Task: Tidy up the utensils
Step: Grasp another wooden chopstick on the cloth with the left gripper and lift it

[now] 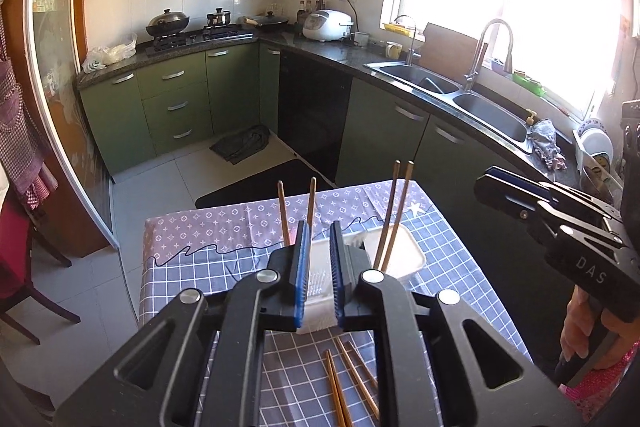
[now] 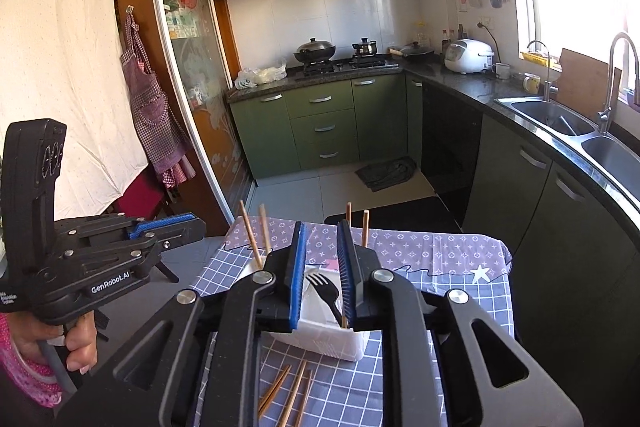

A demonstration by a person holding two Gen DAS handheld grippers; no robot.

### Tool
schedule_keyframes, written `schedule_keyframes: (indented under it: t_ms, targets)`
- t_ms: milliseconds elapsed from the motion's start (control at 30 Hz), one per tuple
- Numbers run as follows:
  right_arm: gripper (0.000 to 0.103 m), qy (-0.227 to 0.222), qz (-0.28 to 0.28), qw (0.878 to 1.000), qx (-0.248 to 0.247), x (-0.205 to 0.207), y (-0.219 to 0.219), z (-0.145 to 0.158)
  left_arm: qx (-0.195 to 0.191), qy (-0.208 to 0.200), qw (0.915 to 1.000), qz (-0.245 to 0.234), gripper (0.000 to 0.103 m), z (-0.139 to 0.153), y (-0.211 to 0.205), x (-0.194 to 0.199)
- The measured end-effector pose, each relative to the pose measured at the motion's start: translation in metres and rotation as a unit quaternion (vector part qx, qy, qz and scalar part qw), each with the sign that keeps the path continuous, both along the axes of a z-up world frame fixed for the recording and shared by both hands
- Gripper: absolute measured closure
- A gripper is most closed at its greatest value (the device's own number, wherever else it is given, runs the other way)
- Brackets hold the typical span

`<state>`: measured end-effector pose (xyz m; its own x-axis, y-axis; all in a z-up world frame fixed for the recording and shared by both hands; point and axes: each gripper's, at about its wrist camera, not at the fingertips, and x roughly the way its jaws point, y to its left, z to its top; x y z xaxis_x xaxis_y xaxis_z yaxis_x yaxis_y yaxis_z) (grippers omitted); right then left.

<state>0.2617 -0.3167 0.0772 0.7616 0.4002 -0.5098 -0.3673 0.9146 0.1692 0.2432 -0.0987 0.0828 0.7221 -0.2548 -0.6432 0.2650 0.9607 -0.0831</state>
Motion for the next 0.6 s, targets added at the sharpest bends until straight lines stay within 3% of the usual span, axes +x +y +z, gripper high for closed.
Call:
schedule_keyframes:
  t_ms: [100, 200, 433, 600]
  targets:
    - [0.078, 0.02, 0.001, 1.0, -0.003, -0.026, -0.01, -0.02, 0.01, 0.032, 0.9993, -0.014, 0.086, -0.016, -0.001, -0.016]
    - [0.078, 0.051, -0.003, 0.999, -0.01, -0.045, -0.02, -0.054, 0.021, 0.091, 0.9952, -0.028, 0.086, -0.051, -0.006, -0.026]
    - [0.078, 0.141, -0.024, 0.99, -0.015, -0.053, -0.036, -0.145, 0.032, 0.227, 0.9727, -0.035, 0.087, -0.16, -0.013, -0.028]
    - [0.078, 0.179, -0.028, 0.983, -0.011, -0.047, -0.038, -0.18, 0.044, 0.269, 0.9619, -0.025, 0.089, -0.199, -0.017, -0.024]
